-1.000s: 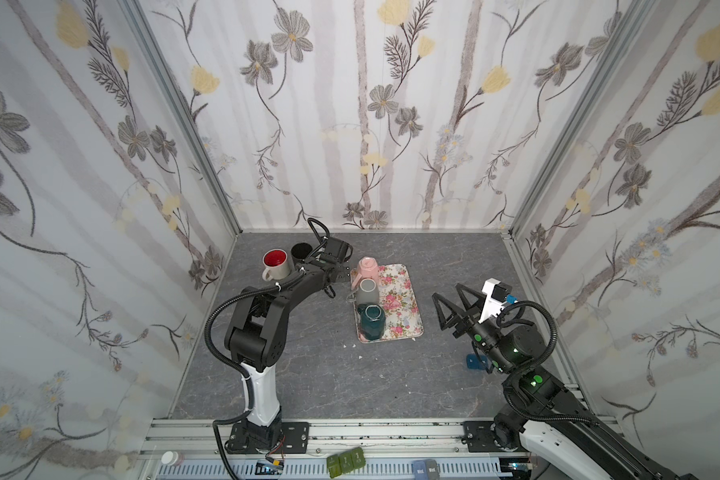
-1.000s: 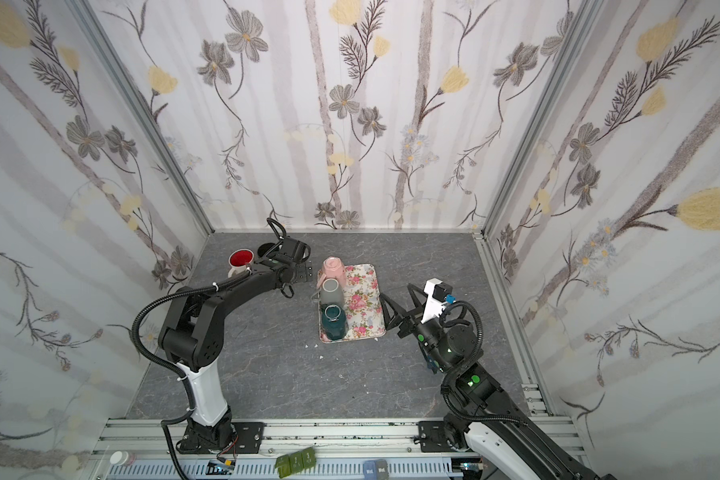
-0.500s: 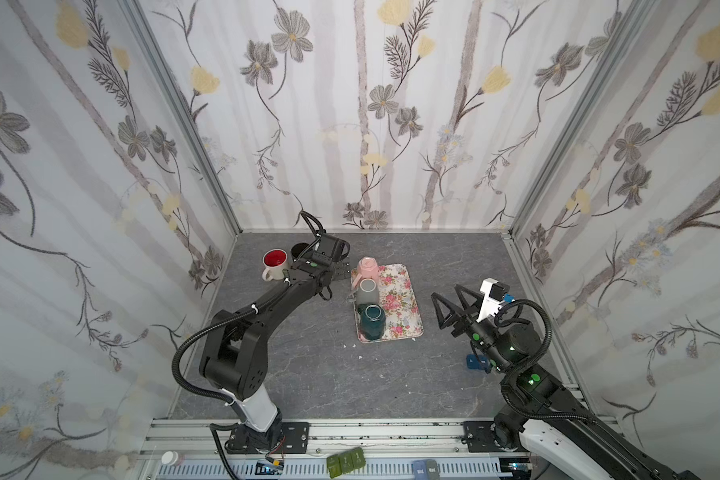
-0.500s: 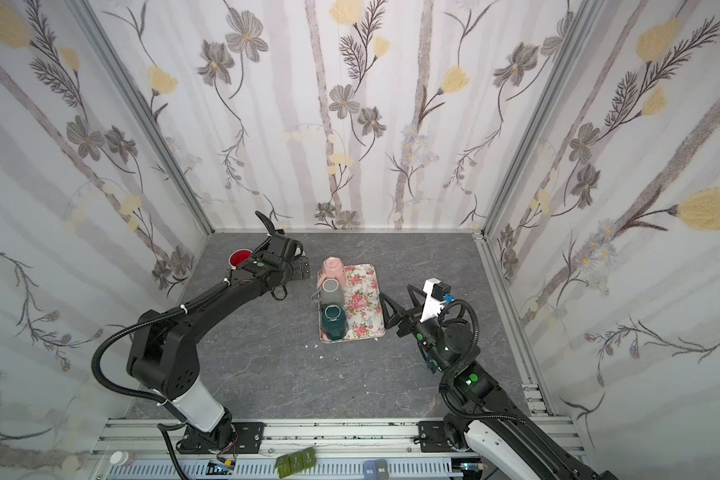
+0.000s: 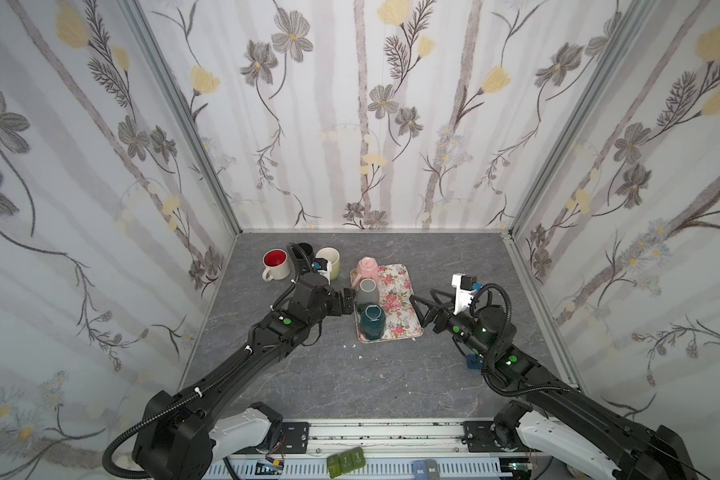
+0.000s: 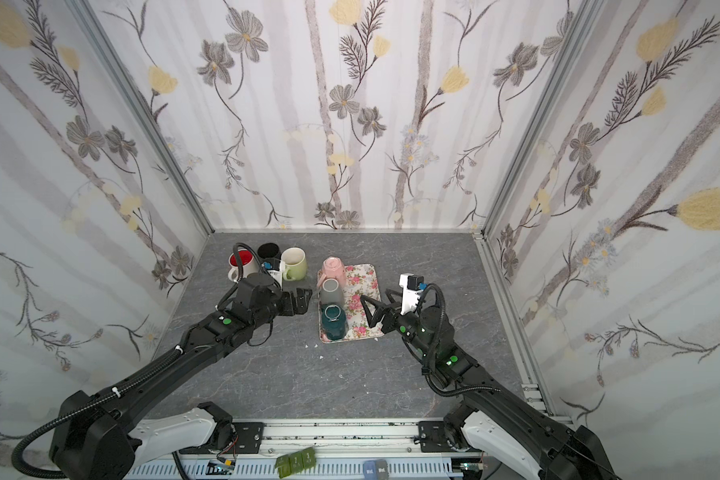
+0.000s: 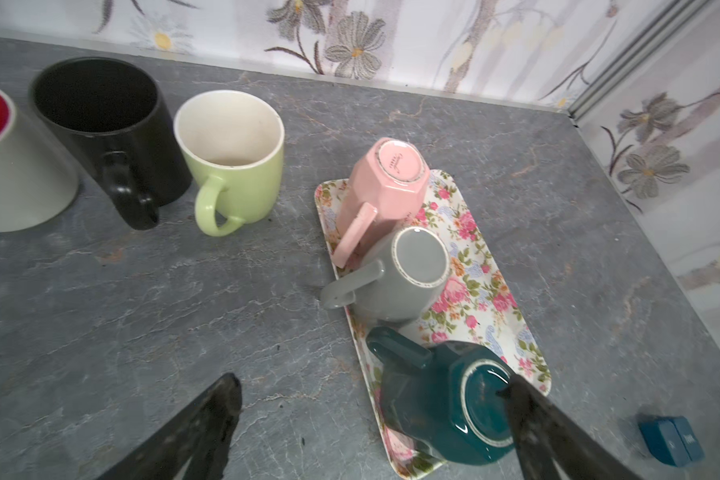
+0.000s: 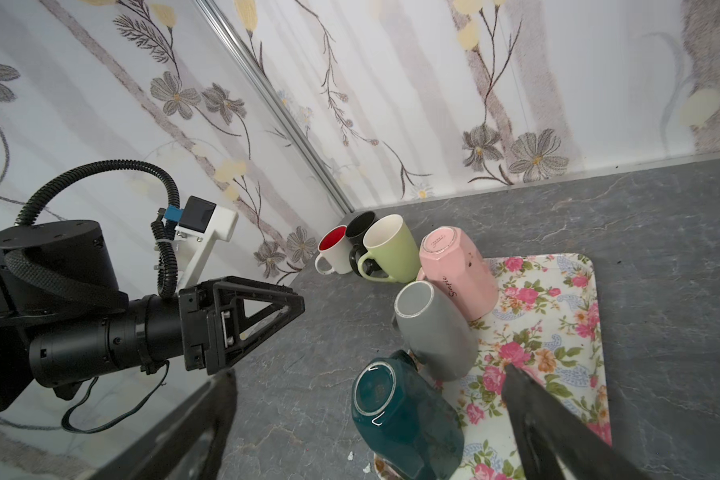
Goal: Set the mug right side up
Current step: 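Move the left gripper over the dark-green mug on the tray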
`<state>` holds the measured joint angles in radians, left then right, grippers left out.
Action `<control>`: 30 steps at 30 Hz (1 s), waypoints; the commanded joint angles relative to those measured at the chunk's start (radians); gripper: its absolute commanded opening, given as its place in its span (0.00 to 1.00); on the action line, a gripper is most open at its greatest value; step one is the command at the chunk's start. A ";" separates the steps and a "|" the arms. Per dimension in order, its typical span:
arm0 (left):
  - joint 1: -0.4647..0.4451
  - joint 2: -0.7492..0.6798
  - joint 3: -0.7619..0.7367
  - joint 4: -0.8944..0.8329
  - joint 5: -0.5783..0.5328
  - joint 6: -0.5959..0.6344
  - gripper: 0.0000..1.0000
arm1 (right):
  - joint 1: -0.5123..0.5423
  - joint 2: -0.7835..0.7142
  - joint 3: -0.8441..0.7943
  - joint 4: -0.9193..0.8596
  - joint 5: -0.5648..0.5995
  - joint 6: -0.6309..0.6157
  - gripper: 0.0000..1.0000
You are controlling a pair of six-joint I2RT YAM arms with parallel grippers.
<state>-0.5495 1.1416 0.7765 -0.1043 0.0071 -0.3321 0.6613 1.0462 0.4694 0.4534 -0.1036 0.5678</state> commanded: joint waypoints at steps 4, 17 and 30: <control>-0.030 -0.005 -0.066 0.154 0.144 0.036 1.00 | 0.008 -0.013 0.008 -0.010 -0.004 0.000 1.00; -0.092 0.063 -0.066 0.161 0.178 0.105 1.00 | 0.008 -0.183 -0.056 -0.191 0.107 -0.024 1.00; -0.155 0.104 -0.094 0.110 0.070 0.114 1.00 | 0.007 -0.249 -0.070 -0.238 0.140 -0.031 1.00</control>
<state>-0.6964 1.2419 0.6861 0.0185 0.1402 -0.2314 0.6682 0.7986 0.3946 0.2184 0.0151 0.5419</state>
